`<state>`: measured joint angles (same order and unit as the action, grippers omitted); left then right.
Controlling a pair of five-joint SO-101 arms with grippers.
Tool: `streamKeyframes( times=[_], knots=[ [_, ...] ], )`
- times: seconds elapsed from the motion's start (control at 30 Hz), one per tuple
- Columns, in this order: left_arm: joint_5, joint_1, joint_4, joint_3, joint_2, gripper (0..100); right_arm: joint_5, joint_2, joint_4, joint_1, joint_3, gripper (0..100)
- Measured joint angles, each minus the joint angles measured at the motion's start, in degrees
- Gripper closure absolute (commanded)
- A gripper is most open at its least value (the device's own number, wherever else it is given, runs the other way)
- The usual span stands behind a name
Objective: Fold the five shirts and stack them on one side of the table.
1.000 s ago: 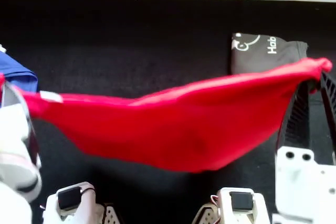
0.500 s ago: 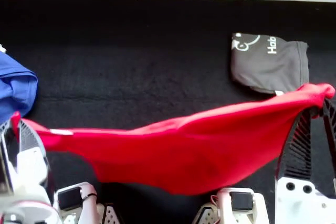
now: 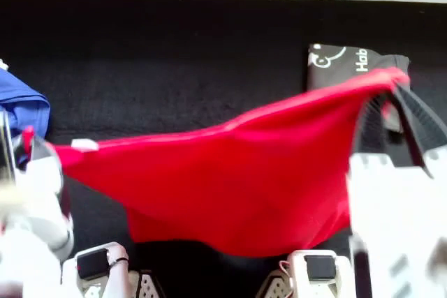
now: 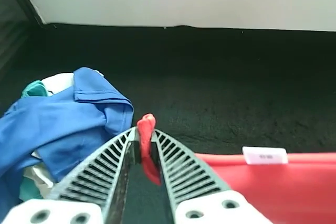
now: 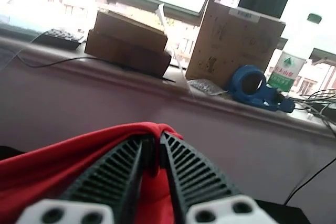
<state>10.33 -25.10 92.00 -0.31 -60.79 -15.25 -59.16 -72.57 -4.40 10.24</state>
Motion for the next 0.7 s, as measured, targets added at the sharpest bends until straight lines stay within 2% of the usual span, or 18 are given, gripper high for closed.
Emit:
streamKeyframes(
  times=[0.17, 0.27, 0.37, 0.53, 0.7],
  knots=[
    [0.0, 0.0, -10.29, 6.77, 12.04, 99, 0.0, 5.89, 10.11, -3.96, -14.95, 99.2],
    [0.0, 1.05, -15.65, 7.03, 22.24, 99, 0.0, 12.13, 18.2, -5.1, -23.82, 99.2],
    [-0.09, 2.2, -20.04, 5.1, 34.02, 99, 0.0, 21.1, 25.14, -5.54, -26.29, 99.2],
    [-0.18, 3.08, -20.48, -10.2, 52.75, 99, 0.0, 37.1, 28.92, -5.54, -18.99, 99.2],
    [-0.18, 3.16, -12.31, -33.76, 69.19, 99, 0.0, 49.67, 24.97, -5.63, -3.08, 99.2]
  ],
)
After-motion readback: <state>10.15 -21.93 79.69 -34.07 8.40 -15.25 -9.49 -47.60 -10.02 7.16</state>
